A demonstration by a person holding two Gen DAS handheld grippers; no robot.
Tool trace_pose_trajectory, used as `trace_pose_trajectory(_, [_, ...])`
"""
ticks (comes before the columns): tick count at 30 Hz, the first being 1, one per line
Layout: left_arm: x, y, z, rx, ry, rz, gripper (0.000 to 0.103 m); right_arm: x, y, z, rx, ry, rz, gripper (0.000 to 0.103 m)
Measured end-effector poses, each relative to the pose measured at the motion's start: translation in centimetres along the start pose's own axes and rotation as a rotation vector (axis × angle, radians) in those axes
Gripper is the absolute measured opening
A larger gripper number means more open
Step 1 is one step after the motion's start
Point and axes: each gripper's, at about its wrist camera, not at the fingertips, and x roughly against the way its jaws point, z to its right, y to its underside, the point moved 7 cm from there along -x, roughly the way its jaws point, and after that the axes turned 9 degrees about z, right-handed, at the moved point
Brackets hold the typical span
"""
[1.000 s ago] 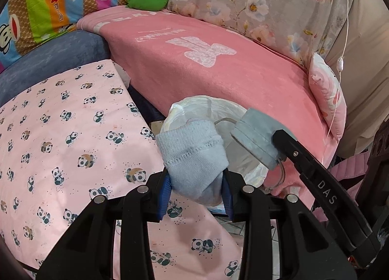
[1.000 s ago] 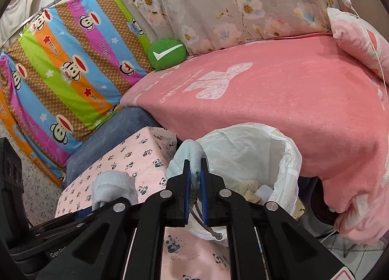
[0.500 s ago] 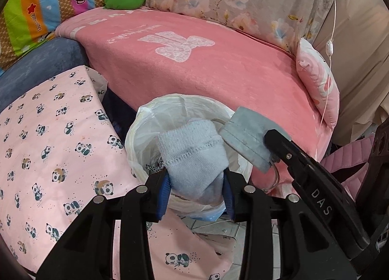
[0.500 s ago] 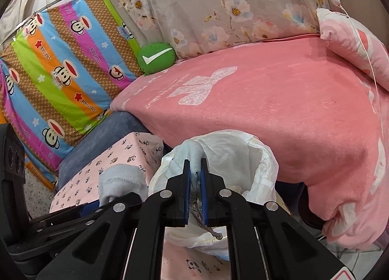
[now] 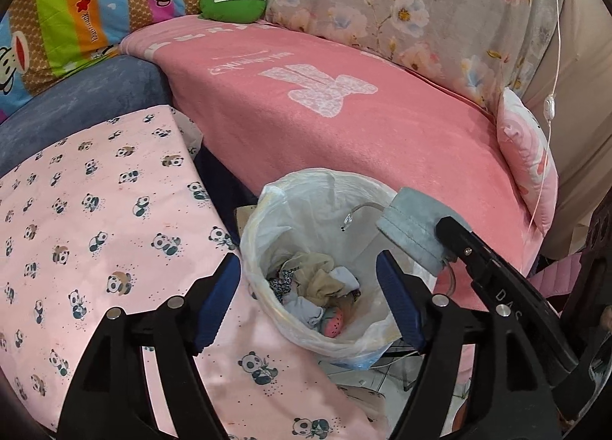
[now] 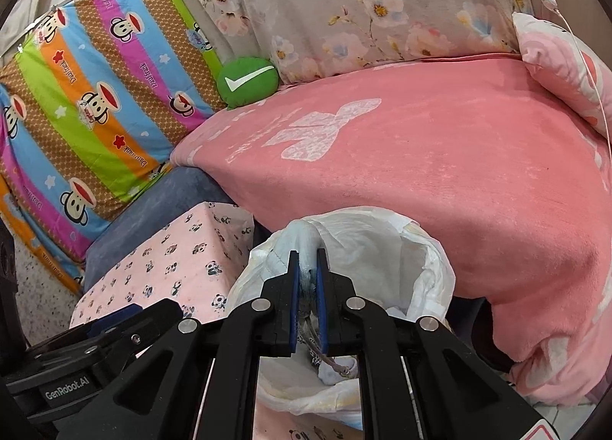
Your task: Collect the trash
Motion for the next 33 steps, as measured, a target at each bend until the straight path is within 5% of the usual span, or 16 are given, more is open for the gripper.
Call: trace_pose_trajectory(33, [4.0, 4.2, -8.7, 0.073, -0.176, 0.021, 0.082, 3.2, 6.1, -6.5, 0.2, 0.029, -0.102, 0.062])
